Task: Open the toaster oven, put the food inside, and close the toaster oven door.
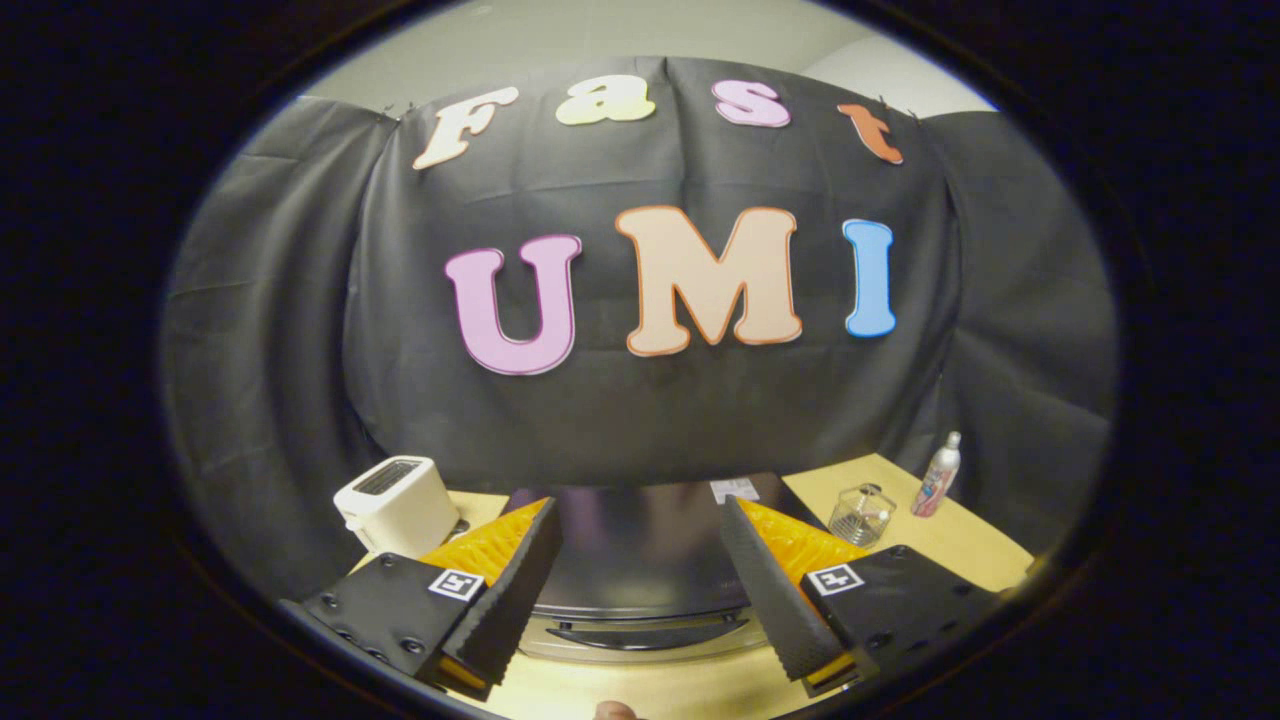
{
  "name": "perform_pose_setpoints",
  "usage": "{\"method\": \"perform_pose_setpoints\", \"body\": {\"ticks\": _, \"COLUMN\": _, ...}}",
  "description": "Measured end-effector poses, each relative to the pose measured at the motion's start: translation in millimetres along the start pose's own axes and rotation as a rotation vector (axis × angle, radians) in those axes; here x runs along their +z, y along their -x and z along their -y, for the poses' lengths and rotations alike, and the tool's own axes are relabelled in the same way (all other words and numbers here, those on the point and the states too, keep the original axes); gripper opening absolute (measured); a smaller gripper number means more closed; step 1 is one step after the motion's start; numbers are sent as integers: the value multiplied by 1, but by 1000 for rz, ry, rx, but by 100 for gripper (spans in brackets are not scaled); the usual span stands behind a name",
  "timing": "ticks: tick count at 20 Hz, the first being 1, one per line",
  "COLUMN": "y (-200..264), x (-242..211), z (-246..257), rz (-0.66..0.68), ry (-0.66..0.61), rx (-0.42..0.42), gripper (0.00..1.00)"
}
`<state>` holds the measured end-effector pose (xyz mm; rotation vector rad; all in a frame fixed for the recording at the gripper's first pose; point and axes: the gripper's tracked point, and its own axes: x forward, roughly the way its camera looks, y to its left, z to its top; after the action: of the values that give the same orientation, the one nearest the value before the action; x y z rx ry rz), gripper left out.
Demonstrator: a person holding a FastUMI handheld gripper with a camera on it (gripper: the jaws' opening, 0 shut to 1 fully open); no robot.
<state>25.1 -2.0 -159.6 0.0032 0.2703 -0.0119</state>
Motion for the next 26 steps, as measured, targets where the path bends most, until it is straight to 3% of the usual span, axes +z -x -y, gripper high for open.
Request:
{"method": "perform_pose_setpoints", "body": {"ticks": 12, "y": -27, "x": -93, "z": 12, "rz": -182, "ry": -13, "rx": -14, "gripper": 100}}
{"method": "perform_pose_setpoints", "body": {"ticks": 18, "y": -27, "x": -93, "z": 12, "rz": -142, "ry": 28, "rx": 6, "gripper": 100}}
{"method": "perform_pose_setpoints", "body": {"ticks": 26, "y": 10, "x": -108, "z": 18, "rz": -136, "ry": -20, "rx": -12, "gripper": 100}}
